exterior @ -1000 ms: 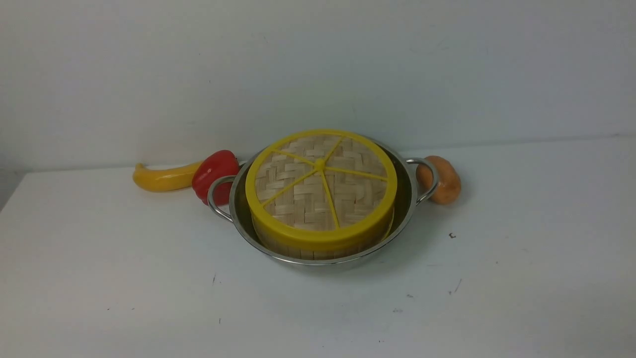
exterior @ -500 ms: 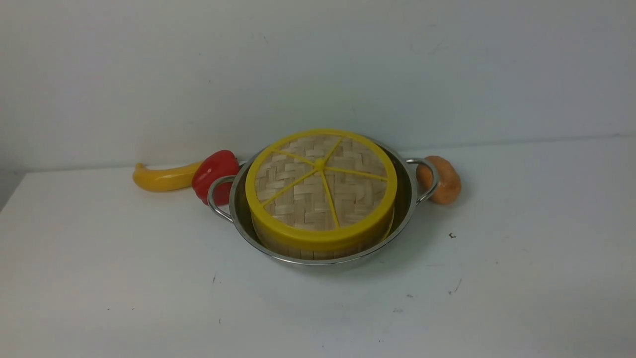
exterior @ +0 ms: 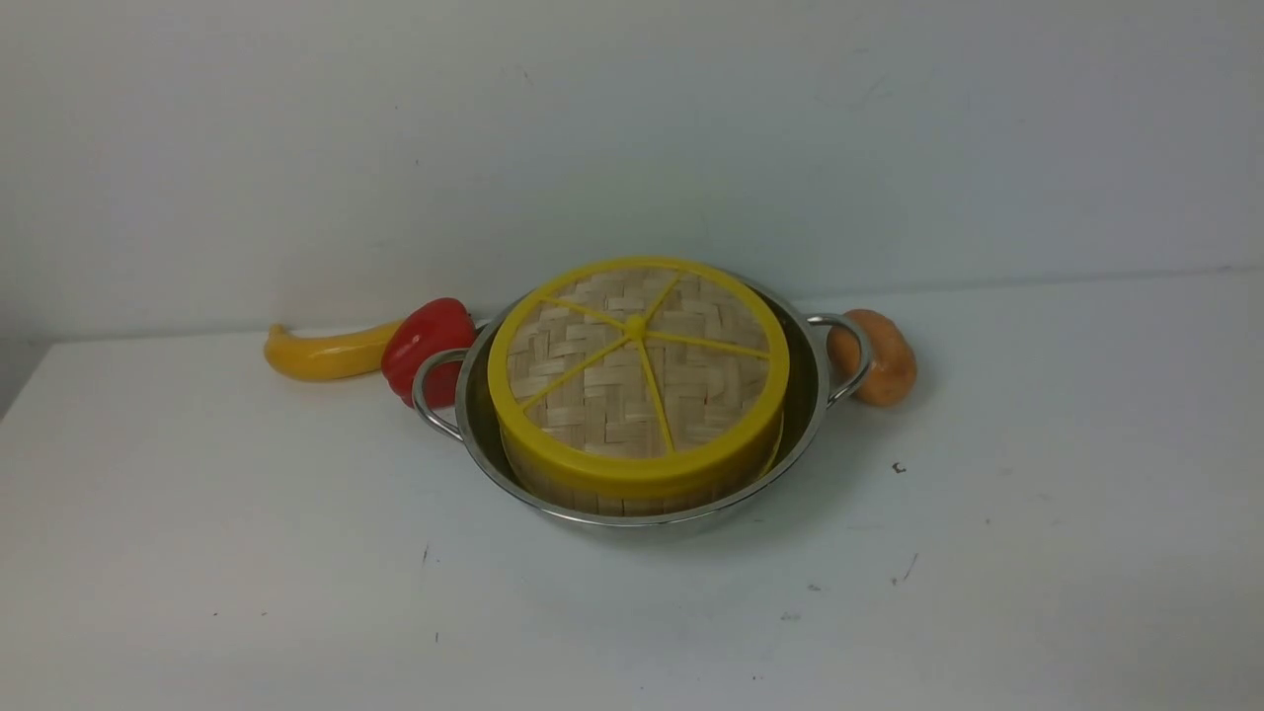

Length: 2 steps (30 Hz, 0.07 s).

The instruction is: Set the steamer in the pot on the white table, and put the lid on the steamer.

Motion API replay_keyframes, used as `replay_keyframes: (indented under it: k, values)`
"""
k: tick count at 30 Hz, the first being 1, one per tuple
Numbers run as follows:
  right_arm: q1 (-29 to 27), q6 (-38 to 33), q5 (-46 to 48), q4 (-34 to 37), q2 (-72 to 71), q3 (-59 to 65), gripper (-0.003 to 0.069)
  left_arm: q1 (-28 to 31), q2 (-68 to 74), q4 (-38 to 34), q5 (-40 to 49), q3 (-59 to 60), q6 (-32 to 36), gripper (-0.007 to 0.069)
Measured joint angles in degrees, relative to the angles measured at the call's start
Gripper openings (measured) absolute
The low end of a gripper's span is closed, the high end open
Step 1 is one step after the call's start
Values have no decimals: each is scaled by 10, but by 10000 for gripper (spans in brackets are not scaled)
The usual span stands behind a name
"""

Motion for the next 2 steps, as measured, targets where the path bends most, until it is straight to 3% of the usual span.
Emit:
replay_keyframes:
  k: [2]
  values:
    - [0,0,0,0,0,0,242,0,0,0,0,0,0,157]
